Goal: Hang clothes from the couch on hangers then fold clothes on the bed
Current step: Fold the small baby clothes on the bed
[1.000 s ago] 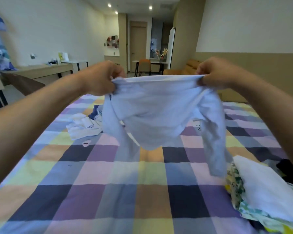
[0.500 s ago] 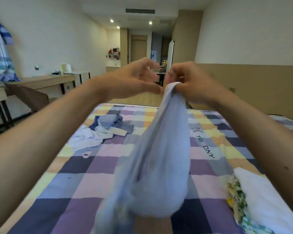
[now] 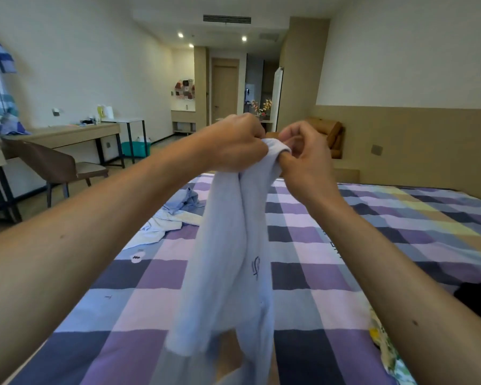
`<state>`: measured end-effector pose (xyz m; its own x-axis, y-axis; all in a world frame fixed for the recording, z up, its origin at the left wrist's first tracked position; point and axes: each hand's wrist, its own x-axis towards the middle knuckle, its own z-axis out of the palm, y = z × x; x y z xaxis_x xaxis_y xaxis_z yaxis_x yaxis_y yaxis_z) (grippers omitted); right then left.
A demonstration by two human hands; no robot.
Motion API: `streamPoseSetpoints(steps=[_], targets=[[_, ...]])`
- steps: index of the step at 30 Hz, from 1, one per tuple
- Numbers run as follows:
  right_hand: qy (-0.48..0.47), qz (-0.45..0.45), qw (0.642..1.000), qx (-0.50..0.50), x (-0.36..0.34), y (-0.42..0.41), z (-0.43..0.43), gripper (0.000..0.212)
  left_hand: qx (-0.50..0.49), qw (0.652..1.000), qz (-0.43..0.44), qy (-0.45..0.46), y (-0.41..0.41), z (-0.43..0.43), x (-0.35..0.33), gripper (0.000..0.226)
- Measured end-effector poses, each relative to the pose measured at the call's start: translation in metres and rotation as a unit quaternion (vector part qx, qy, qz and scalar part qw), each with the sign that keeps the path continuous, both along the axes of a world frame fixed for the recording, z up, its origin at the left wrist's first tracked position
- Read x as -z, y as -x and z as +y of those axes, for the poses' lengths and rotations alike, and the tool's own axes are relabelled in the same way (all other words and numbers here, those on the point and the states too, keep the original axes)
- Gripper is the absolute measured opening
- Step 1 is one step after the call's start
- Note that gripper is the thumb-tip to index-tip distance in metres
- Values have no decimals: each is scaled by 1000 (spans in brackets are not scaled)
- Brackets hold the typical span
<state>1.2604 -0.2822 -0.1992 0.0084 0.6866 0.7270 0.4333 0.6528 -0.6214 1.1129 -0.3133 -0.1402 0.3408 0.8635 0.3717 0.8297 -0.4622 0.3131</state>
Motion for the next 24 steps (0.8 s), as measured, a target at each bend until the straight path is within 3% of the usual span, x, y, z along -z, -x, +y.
streamPoseSetpoints(steps=[3,5,8,12,17,21,24], targets=[[177,91,956,-216,7,-1,1,13,27,997,-56,36,7,-2,2,26],[234,48,910,-338,18,-5,3,32,60,989,-128,50,17,-5,-1,24],[316,-67,870,-372,54,-6,8,53,104,977,-176,62,34,-11,-8,17],[433,-56,803,-405,85,-3,-1,58,131,974,-172,72,53,-14,-14,26],[405,-154,843,-320,78,-17,-5,29,74,992,-89,50,86,-20,-17,44],[343,-134,896,-247,63,-45,13,22,-7,999,40,3,125,-16,-10,36],[301,-118,924,-204,47,-66,22,13,-36,998,42,-20,156,-7,5,35]])
